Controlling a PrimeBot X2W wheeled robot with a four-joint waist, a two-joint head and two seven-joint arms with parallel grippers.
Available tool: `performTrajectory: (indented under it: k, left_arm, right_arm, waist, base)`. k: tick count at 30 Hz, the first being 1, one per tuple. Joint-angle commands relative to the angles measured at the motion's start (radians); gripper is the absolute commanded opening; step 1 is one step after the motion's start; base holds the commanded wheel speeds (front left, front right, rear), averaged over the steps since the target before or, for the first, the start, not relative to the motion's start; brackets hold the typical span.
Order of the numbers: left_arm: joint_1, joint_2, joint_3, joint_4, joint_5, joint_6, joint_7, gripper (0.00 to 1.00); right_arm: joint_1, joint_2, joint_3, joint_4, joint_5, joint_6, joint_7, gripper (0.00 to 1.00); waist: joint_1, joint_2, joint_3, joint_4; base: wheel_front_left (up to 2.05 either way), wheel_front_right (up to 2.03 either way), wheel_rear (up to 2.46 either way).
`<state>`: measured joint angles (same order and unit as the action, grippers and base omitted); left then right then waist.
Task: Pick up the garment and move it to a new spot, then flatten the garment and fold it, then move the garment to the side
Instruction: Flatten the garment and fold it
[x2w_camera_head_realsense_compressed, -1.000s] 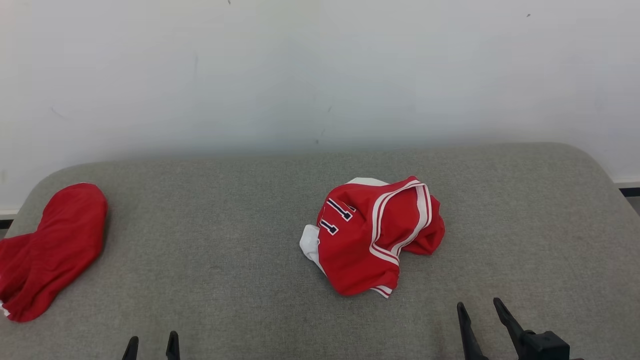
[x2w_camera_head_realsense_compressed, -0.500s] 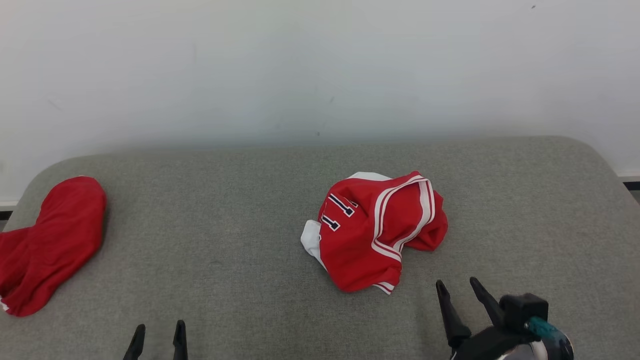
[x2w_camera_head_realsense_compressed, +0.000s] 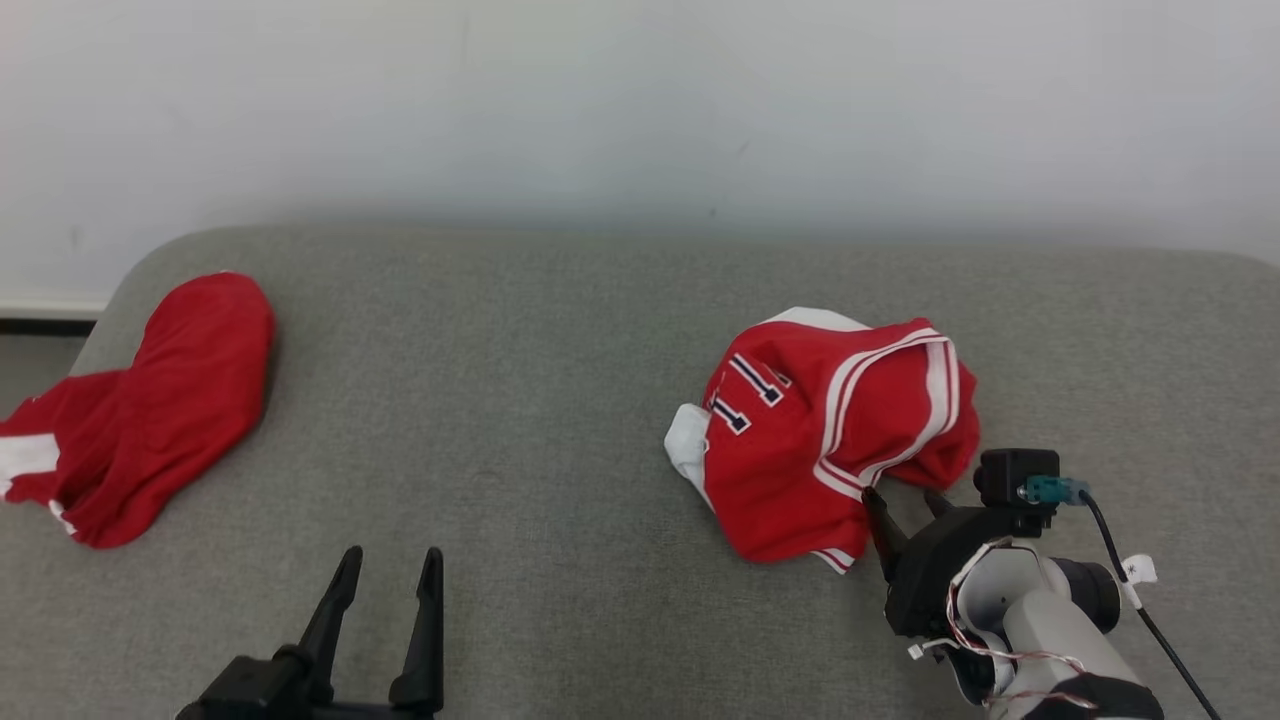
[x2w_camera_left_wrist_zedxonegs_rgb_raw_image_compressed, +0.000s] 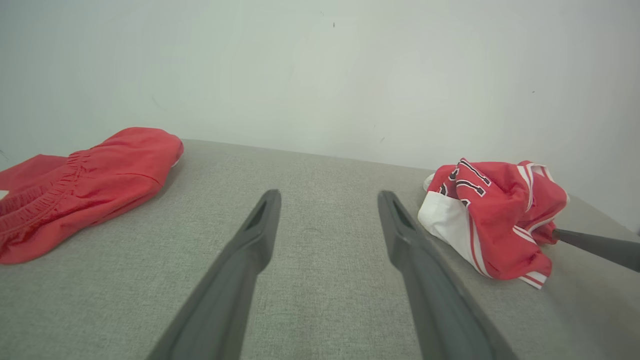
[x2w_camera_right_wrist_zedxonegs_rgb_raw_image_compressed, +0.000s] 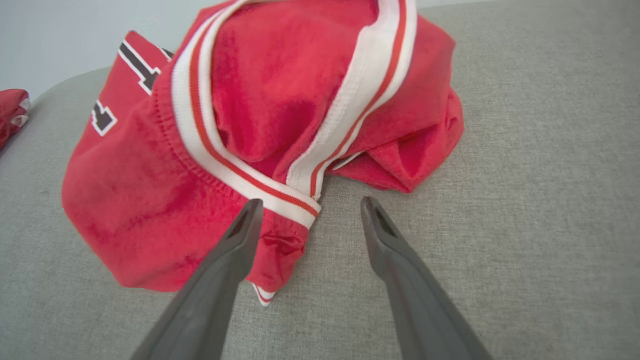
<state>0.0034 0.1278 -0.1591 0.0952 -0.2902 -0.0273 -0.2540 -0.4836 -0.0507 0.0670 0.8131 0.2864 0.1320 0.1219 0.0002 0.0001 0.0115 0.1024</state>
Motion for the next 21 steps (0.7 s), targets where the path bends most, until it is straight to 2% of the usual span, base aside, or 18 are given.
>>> performTrajectory:
  k: [1, 10, 11, 12, 13, 18, 21]
  left_arm:
    - [-0.022, -0.005, -0.004, 0.005, 0.009, -0.001, 0.003, 1.0]
    - [-0.078, -0.02, -0.03, 0.035, 0.011, -0.012, -0.006, 1.0]
    - [-0.08, -0.02, -0.032, 0.04, 0.011, -0.014, -0.007, 1.0]
    - [-0.081, -0.019, -0.032, 0.043, 0.012, -0.014, -0.008, 1.0]
    - [-0.082, -0.018, -0.032, 0.047, 0.012, -0.016, -0.009, 1.0]
    - [-0.071, -0.013, -0.022, 0.063, 0.007, -0.017, -0.01, 1.0]
    - [-0.053, -0.009, -0.01, 0.075, 0.002, -0.012, -0.011, 1.0]
  right_arm:
    - [-0.027, 0.0, -0.003, 0.03, 0.005, -0.003, -0.007, 1.0]
    - [-0.128, 0.001, 0.042, 0.228, 0.022, -0.003, 0.004, 1.0]
    - [-0.132, 0.001, 0.05, 0.24, 0.024, -0.002, 0.0, 0.49]
    - [-0.137, 0.002, 0.06, 0.25, 0.023, -0.002, -0.008, 0.2]
    - [-0.141, 0.002, 0.067, 0.261, 0.026, -0.002, -0.014, 0.0]
    - [-0.166, 0.0, 0.091, 0.269, 0.033, -0.002, -0.065, 0.0]
    - [-0.176, 0.002, 0.159, 0.226, 0.072, -0.002, -0.069, 0.0]
  waist:
    - [-0.0002, -0.0001, 0.045, 0.042]
    - [-0.0002, -0.0001, 0.085, 0.077]
    - [-0.0002, -0.0001, 0.086, 0.079]
    - [-0.0002, -0.0001, 0.085, 0.08]
    - [-0.0002, -0.0001, 0.084, 0.08]
    - [-0.0002, -0.0001, 0.068, 0.071]
    - [-0.0002, -0.0001, 0.043, 0.057]
  base:
    - [0.0, 0.0, 0.0]
    - [0.0, 0.0, 0.0]
    - [0.0, 0.0, 0.0]
    - [0.0, 0.0, 0.0]
    - [0.0, 0.0, 0.0]
    - [0.0, 0.0, 0.0]
    - [0.0, 0.0, 0.0]
